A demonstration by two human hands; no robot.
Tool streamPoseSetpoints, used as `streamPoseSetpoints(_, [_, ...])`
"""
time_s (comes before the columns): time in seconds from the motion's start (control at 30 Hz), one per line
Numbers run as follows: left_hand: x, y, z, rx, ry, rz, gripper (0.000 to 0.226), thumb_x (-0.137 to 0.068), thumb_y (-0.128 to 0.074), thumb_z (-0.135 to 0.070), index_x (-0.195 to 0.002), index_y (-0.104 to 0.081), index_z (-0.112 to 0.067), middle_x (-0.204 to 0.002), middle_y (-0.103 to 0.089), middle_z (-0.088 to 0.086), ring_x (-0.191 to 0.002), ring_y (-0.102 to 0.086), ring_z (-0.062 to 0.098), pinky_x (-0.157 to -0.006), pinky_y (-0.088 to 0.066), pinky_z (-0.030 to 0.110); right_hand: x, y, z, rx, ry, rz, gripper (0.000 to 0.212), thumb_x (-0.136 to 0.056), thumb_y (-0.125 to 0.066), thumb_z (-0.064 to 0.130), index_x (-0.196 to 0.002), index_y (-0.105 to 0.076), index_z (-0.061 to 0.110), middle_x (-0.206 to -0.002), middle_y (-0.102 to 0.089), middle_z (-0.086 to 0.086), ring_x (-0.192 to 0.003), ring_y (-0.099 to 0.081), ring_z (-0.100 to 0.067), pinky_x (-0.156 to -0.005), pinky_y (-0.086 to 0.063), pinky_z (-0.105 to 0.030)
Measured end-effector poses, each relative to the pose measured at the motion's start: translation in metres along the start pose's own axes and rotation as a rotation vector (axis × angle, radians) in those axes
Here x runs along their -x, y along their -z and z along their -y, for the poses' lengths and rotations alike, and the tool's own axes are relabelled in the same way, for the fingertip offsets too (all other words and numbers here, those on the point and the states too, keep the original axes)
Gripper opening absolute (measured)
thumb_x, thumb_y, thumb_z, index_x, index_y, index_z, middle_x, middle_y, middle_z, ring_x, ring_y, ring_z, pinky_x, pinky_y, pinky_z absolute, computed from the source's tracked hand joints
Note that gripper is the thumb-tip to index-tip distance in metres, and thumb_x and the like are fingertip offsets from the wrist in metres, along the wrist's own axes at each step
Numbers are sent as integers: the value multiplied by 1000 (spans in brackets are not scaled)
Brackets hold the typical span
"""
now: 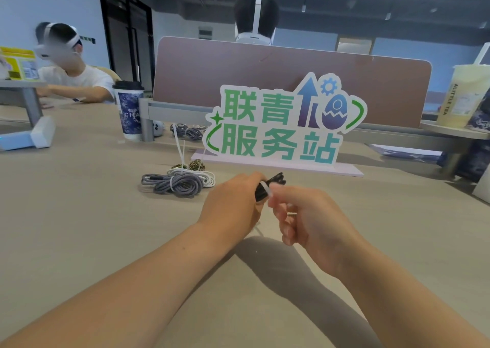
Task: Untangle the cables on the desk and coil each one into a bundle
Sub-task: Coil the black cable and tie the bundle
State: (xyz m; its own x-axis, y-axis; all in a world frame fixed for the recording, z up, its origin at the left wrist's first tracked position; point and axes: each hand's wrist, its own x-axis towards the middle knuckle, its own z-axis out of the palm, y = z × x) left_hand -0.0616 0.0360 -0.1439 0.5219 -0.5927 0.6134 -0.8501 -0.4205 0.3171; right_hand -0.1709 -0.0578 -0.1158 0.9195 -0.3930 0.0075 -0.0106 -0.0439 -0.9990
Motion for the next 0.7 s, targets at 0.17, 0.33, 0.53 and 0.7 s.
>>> streamPoseSetpoints(0.17, [-1,1,-2,22,45,-28,14,-93,-49,-28,-103,-56,-20,-93,-62,3,-86,-57,28,-68,-41,35,-3,3,0,7,10,-65,35,-92,-52,32,-66,-62,9,-57,-44,-3,-43,-39,-14,-44,-36,-26])
streamPoseSetpoints(0.33, [-2,1,-6,-151,19,-1,27,-91,-45,-19,-117,-51,-22,-105,-58,0,-95,-57,26,-71,-40,31,0,-1,1,60,-29,19,47,-85,-53,53,-64,-64,13,-53,-43,0,-45,-39,-14,-45,-36,-25])
streamPoseSetpoints(0.53, [-2,-2,-6,330,190,144,16,-88,-54,-21,-74,-55,-27,-72,-59,-4,-74,-57,23,-64,-46,33,-1,4,2,109,21,-65,28,-94,-53,18,-72,-64,6,-54,-39,-2,-42,-34,-14,-41,-34,-23])
streamPoseSetpoints(0.7, [1,2,-17,1014,564,311,18,-92,-55,-28,-76,-61,-21,-68,-51,-1,-55,-40,12,-46,-42,22,-5,11,0,79,6,-74,27,-89,-56,18,-64,-58,9,-52,-27,-1,-43,-23,-14,-43,-21,-24])
